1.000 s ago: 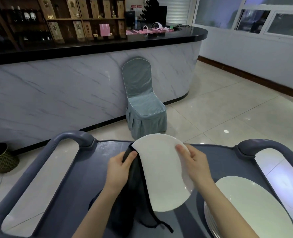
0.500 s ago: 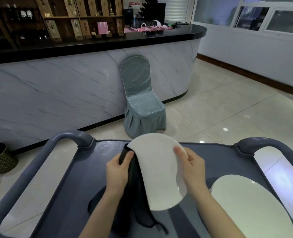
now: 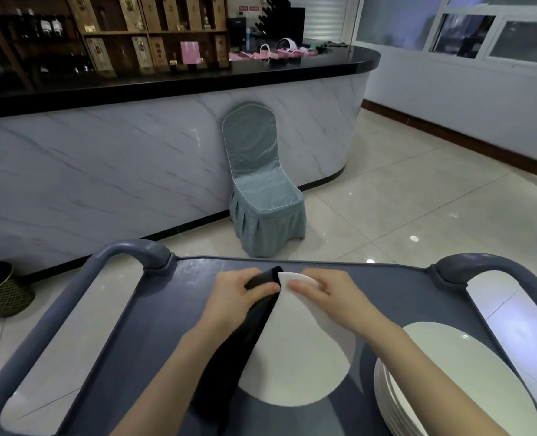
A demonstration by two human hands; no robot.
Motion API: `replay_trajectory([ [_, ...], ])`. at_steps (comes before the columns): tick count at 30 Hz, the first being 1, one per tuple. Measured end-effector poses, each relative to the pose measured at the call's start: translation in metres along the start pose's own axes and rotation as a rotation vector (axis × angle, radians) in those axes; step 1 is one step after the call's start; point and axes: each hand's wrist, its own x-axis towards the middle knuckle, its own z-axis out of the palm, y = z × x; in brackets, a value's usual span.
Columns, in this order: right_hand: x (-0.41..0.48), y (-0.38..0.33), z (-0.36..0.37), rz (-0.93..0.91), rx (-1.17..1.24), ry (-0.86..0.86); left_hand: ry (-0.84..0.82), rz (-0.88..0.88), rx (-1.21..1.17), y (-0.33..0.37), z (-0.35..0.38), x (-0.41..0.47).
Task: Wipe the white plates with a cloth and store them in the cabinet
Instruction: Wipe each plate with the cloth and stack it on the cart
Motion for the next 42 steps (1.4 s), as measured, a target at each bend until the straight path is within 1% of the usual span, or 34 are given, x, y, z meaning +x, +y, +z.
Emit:
replay_trajectory([
  [1,0.0,-0.001,0.003,-0.021,0.021,0.018,-0.018,0.011,0.016,0.0,0.001,0.001],
  [3,-0.003,-0.001,0.006,-0.035,0.082,0.091,0.004,-0.005,-0.009,-0.001,0.002,0.001],
  [5,-0.008,0.001,0.007,0.01,0.166,0.18,0.087,-0.049,-0.089,-0.006,0.003,-0.005],
  [6,-0.01,0.002,0.008,0.051,0.215,0.245,0.154,-0.091,-0.14,-0.01,0.004,-0.01],
  [8,-0.016,0.006,0.012,0.171,0.361,0.385,0.287,-0.241,-0.283,-0.02,0.008,-0.023],
  [10,-0.02,0.008,0.018,0.29,0.514,0.468,0.336,-0.392,-0.405,-0.027,0.014,-0.032],
  [12,-0.023,0.011,0.022,0.321,0.534,0.461,0.307,-0.444,-0.409,-0.031,0.015,-0.033],
  [13,-0.023,0.012,0.022,0.308,0.503,0.446,0.278,-0.424,-0.386,-0.031,0.012,-0.031],
  [16,-0.022,0.013,0.012,0.24,0.416,0.398,0.156,-0.257,-0.266,-0.023,-0.001,-0.019],
  [19,-0.017,0.008,0.009,0.128,0.319,0.239,-0.032,-0.099,-0.063,-0.012,-0.008,-0.002],
  [21,-0.016,0.002,0.014,0.078,0.265,0.18,-0.148,-0.054,0.022,-0.004,-0.005,0.004],
  [22,-0.016,0.001,0.014,0.074,0.259,0.187,-0.155,-0.057,0.015,-0.002,-0.004,0.005],
  [23,-0.017,0.0,0.013,0.081,0.265,0.213,-0.12,-0.071,-0.023,0.0,-0.004,0.004],
  [24,-0.018,-0.001,0.011,0.097,0.281,0.262,-0.043,-0.095,-0.075,-0.001,-0.004,0.002],
  [26,-0.022,-0.002,0.012,0.188,0.392,0.432,0.18,-0.195,-0.19,-0.008,0.0,-0.007],
  [29,-0.023,-0.008,0.031,0.398,0.767,0.726,0.484,-0.502,-0.498,-0.011,0.025,-0.025],
  [30,-0.022,-0.008,0.038,0.441,0.854,0.776,0.543,-0.585,-0.574,-0.01,0.034,-0.029],
  [31,-0.022,-0.007,0.043,0.467,0.883,0.779,0.569,-0.628,-0.612,-0.01,0.039,-0.031],
  [33,-0.022,-0.002,0.037,0.452,0.787,0.657,0.55,-0.626,-0.625,-0.014,0.038,-0.029],
  [34,-0.021,0.001,0.028,0.4,0.707,0.595,0.525,-0.592,-0.598,-0.017,0.032,-0.028],
  [36,-0.017,0.007,0.001,0.269,0.566,0.503,0.45,-0.46,-0.482,-0.02,0.019,-0.023],
  [37,-0.012,0.006,-0.012,0.215,0.494,0.423,0.394,-0.373,-0.396,-0.02,0.013,-0.019],
  [40,0.001,-0.004,-0.023,0.053,0.159,0.044,0.15,-0.104,-0.137,-0.006,0.006,-0.007],
  [41,0.003,-0.006,-0.019,0.014,0.061,-0.046,0.064,-0.037,-0.072,-0.001,0.007,-0.003],
  [42,0.003,-0.008,-0.015,-0.006,0.003,-0.078,0.002,0.006,-0.032,0.003,0.008,-0.001],
])
